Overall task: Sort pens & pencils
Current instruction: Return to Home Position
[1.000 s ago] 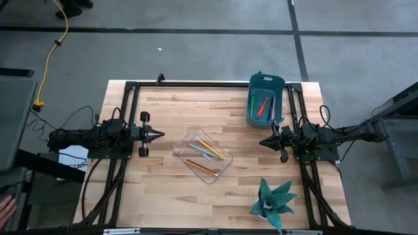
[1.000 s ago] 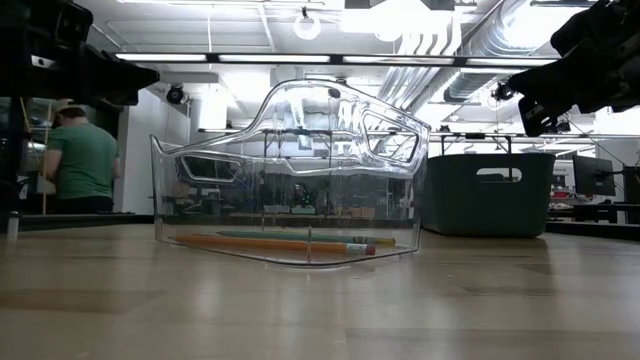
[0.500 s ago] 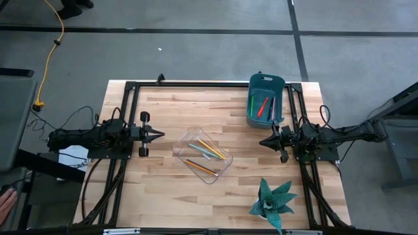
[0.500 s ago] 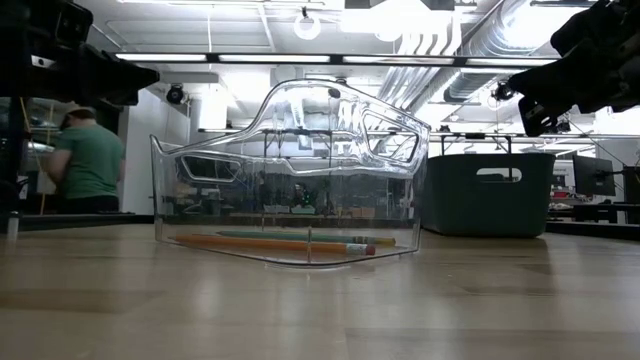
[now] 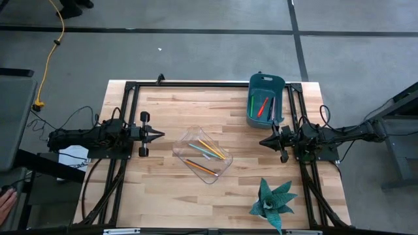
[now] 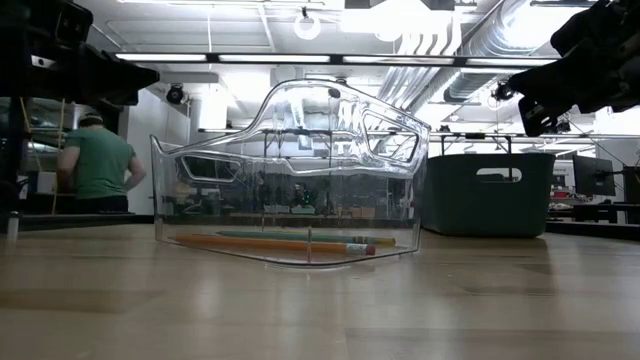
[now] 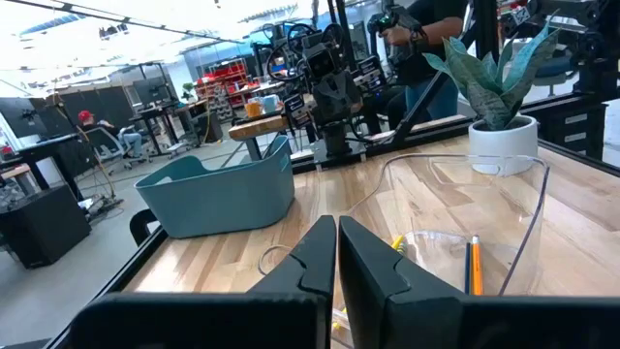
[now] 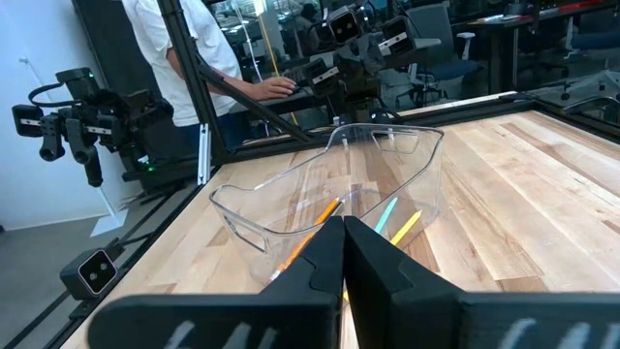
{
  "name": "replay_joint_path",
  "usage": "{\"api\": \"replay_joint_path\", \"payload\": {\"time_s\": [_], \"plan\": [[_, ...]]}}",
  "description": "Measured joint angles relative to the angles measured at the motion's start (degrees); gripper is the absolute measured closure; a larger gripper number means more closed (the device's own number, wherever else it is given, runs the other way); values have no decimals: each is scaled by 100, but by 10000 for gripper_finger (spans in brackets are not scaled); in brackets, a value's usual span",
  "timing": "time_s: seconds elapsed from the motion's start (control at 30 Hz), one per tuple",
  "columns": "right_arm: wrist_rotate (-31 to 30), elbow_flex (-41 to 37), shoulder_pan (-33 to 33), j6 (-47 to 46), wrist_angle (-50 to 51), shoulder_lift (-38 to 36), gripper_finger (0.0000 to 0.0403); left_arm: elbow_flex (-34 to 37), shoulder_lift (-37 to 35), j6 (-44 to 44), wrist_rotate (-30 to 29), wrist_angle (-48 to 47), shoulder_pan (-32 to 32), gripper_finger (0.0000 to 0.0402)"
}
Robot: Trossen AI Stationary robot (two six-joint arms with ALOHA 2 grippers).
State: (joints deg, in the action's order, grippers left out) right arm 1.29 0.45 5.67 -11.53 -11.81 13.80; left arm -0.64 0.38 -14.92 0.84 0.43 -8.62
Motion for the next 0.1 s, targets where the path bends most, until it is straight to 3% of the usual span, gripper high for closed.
{"api": "replay_joint_path", "payload": {"time_s": [0.1], "plan": [[-2,0,-1,0,1,0,402,0,0,0,0,0,0,394]]}}
